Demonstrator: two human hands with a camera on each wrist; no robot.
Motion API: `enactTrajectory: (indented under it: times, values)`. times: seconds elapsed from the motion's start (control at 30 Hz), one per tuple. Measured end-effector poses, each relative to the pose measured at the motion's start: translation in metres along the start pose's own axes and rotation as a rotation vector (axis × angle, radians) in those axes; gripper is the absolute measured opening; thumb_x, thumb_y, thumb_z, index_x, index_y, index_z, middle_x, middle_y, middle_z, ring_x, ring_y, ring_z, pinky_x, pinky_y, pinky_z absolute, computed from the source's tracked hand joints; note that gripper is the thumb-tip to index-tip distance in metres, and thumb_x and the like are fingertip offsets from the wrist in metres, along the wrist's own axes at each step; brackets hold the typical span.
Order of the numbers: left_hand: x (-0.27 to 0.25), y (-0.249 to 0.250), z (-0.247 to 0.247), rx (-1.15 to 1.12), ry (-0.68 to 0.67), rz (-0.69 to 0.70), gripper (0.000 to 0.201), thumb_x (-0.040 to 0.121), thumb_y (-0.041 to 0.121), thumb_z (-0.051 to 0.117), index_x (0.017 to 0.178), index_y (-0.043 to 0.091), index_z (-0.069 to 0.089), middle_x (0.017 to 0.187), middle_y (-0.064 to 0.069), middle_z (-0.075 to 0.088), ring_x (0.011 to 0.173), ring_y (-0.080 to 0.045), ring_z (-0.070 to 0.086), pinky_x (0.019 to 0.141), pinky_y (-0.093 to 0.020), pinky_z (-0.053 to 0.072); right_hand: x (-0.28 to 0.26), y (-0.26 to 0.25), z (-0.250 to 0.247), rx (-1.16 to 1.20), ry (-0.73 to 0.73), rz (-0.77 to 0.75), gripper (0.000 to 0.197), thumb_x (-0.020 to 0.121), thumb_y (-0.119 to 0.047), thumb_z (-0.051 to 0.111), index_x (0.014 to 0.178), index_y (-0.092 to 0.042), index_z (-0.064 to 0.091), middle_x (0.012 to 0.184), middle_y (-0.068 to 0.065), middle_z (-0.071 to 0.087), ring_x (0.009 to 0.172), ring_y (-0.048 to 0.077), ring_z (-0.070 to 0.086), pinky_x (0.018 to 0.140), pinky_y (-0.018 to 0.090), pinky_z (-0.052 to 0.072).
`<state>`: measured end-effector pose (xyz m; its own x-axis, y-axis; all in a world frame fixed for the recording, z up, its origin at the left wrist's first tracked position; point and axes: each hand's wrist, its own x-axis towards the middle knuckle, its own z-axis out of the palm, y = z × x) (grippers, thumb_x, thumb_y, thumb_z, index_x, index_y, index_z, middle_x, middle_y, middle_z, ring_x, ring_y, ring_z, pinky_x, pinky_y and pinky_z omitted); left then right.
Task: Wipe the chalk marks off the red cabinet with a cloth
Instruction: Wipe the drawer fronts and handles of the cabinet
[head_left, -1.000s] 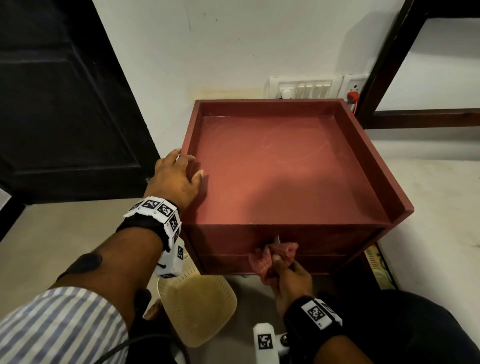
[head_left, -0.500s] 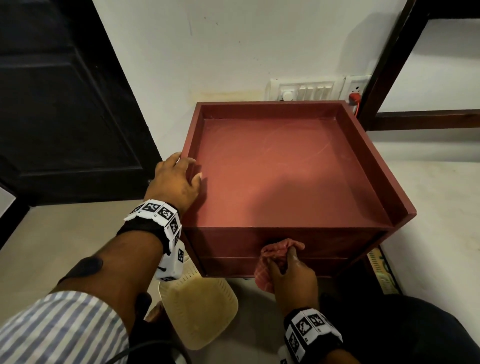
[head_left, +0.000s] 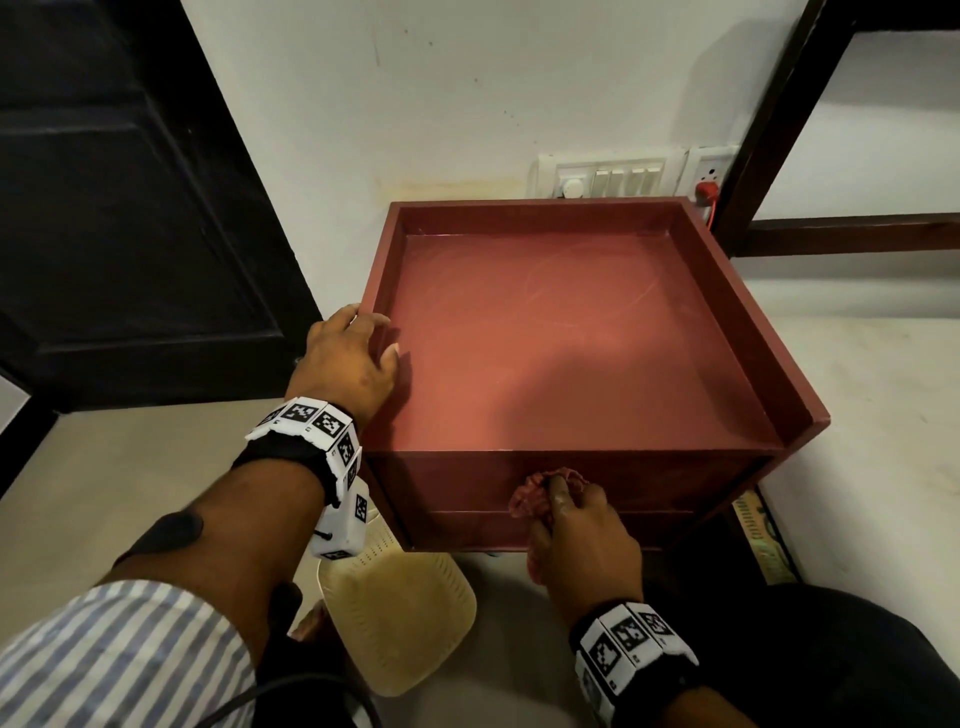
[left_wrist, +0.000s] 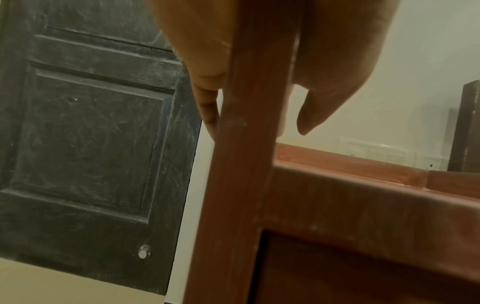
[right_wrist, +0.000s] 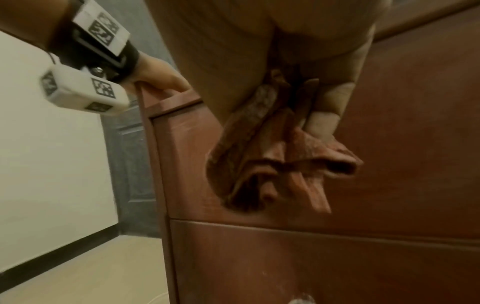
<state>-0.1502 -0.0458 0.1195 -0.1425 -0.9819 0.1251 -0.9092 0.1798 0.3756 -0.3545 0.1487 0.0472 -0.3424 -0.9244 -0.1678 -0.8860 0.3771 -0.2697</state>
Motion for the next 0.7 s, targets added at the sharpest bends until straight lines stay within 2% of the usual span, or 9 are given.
enactTrajectory:
  times: [0.07, 0.13, 0.23, 0.33, 0.43, 0.53, 0.57, 0.63, 0.7]
  values:
    - [-0.001, 0.002, -0.001, -0.001, 0.003, -0.003, 0.043, 0.100, 0.033, 0.059, 0.142, 0.023, 0.059, 0.157, -0.003, 0.046, 0.146, -0.032, 0.038, 0.115, -0.052, 0.043, 0.004, -0.007, -0.004, -0.125, -0.011, -0.061, 0.045, 0.091, -0.024, 0.052, 0.135, -0.017, 0.044, 0.126, 0.012, 0.052, 0.112, 0.032, 0.058, 0.080, 0.040, 0.053]
    - [-0.002, 0.003, -0.002, 0.007, 0.000, -0.012, 0.043, 0.100, 0.033, 0.059, 0.142, 0.023, 0.059, 0.157, -0.003, 0.045, 0.146, -0.031, 0.038, 0.115, -0.051, 0.043, 0.008, -0.014, -0.008, -0.242, -0.023, -0.171, 0.030, 0.088, -0.013, 0.056, 0.119, -0.015, 0.058, 0.113, 0.017, 0.059, 0.099, 0.036, 0.063, 0.074, 0.043, 0.056]
    - [-0.003, 0.005, -0.003, 0.023, -0.006, -0.015, 0.043, 0.100, 0.032, 0.060, 0.142, 0.022, 0.059, 0.155, -0.003, 0.047, 0.143, -0.032, 0.040, 0.114, -0.051, 0.045, 0.014, -0.014, -0.008, -0.421, -0.029, -0.316, 0.008, 0.081, -0.012, 0.069, 0.088, -0.009, 0.071, 0.081, 0.018, 0.063, 0.065, 0.034, 0.064, 0.049, 0.044, 0.056]
    - [-0.003, 0.005, -0.003, 0.031, -0.003, -0.001, 0.043, 0.099, 0.032, 0.059, 0.140, 0.021, 0.060, 0.151, -0.003, 0.050, 0.139, -0.033, 0.043, 0.109, -0.053, 0.048, 0.018, 0.001, -0.003, -0.478, 0.048, -0.477, 0.022, 0.067, -0.020, 0.082, 0.086, -0.010, 0.074, 0.071, 0.013, 0.062, 0.052, 0.029, 0.059, 0.036, 0.034, 0.045]
    - [-0.002, 0.003, -0.003, 0.016, 0.004, -0.002, 0.042, 0.099, 0.032, 0.060, 0.139, 0.022, 0.060, 0.149, -0.002, 0.052, 0.138, -0.033, 0.044, 0.109, -0.053, 0.048, 0.016, 0.008, -0.007, -0.479, 0.039, -0.521, 0.036, 0.068, -0.025, 0.081, 0.097, -0.006, 0.072, 0.073, 0.011, 0.061, 0.052, 0.028, 0.058, 0.035, 0.032, 0.042]
    - [-0.003, 0.002, -0.003, 0.010, 0.007, 0.002, 0.042, 0.098, 0.032, 0.060, 0.139, 0.022, 0.060, 0.148, -0.002, 0.053, 0.138, -0.033, 0.045, 0.109, -0.053, 0.048, 0.020, -0.002, 0.009, -0.559, 0.010, -0.490, 0.018, 0.062, -0.008, 0.069, 0.079, -0.004, 0.075, 0.071, 0.016, 0.057, 0.052, 0.032, 0.055, 0.040, 0.031, 0.038]
    - [-0.003, 0.003, -0.003, 0.012, 0.007, 0.004, 0.042, 0.098, 0.032, 0.060, 0.139, 0.022, 0.060, 0.148, -0.002, 0.053, 0.137, -0.033, 0.045, 0.109, -0.053, 0.048, 0.022, -0.011, 0.012, -0.610, -0.075, -0.454, 0.014, 0.065, -0.004, 0.068, 0.078, 0.000, 0.074, 0.077, 0.021, 0.055, 0.061, 0.034, 0.057, 0.045, 0.035, 0.042]
    - [-0.003, 0.004, -0.003, 0.017, 0.003, -0.002, 0.042, 0.098, 0.031, 0.059, 0.139, 0.023, 0.060, 0.148, -0.003, 0.053, 0.137, -0.033, 0.046, 0.108, -0.053, 0.049, 0.028, -0.029, 0.029, -0.677, -0.186, -0.457, 0.021, 0.087, -0.004, 0.054, 0.099, 0.008, 0.067, 0.101, 0.028, 0.051, 0.088, 0.040, 0.056, 0.059, 0.038, 0.046]
    - [-0.005, 0.004, -0.004, 0.022, 0.006, -0.008, 0.042, 0.098, 0.032, 0.058, 0.139, 0.024, 0.060, 0.148, -0.002, 0.053, 0.137, -0.033, 0.045, 0.106, -0.053, 0.050, 0.033, -0.040, 0.043, -0.747, -0.251, -0.444, 0.034, 0.097, -0.006, 0.034, 0.116, 0.013, 0.056, 0.114, 0.028, 0.049, 0.098, 0.038, 0.056, 0.051, 0.043, 0.047]
